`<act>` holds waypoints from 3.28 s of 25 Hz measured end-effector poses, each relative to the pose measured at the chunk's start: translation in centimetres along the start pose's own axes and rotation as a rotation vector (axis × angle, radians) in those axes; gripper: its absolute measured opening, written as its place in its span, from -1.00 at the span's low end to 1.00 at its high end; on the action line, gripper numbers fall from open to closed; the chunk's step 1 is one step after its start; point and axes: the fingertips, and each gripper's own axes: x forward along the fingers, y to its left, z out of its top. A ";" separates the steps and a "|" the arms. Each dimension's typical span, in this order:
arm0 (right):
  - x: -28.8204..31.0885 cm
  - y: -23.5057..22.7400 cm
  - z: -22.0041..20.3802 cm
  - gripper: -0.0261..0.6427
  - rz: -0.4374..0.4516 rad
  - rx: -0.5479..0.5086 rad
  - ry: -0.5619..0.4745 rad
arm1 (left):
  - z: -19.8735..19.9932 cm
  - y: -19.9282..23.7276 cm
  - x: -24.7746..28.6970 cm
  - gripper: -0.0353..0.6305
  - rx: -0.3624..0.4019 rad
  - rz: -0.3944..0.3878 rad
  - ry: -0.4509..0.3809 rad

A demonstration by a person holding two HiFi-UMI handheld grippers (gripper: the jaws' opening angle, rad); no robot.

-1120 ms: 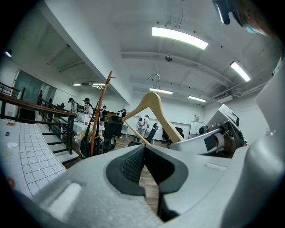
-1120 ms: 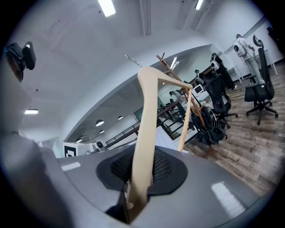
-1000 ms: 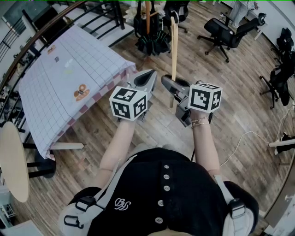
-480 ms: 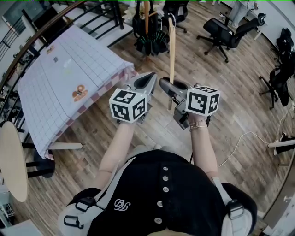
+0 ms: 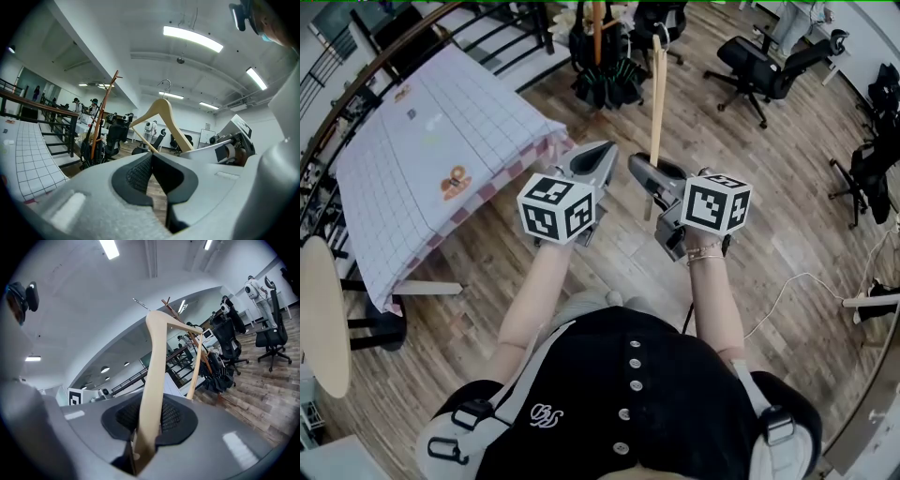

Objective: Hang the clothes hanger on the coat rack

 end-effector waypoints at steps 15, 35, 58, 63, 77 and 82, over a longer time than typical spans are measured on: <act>4.6 -6.1 2.8 -0.69 -0.004 0.030 0.005 | -0.2 5.9 5.7 -0.90 -0.036 0.018 0.019; 21.2 -13.8 13.7 -0.69 -0.028 0.012 -0.066 | 7.2 21.1 17.3 -0.90 0.027 -0.095 0.013; 27.0 -20.5 18.7 -0.69 -0.050 -0.010 -0.043 | 10.1 27.9 24.1 -0.90 0.058 -0.121 -0.018; 28.6 -23.4 22.1 -0.69 -0.039 -0.040 -0.037 | 12.1 29.5 28.2 -0.90 0.073 -0.123 -0.043; 33.3 -30.2 31.4 -0.68 0.016 -0.104 -0.051 | 18.4 34.2 38.0 -0.90 0.133 -0.104 -0.110; 34.4 -32.9 33.3 -0.68 0.028 -0.106 -0.041 | 18.9 35.4 41.2 -0.90 0.122 -0.093 -0.124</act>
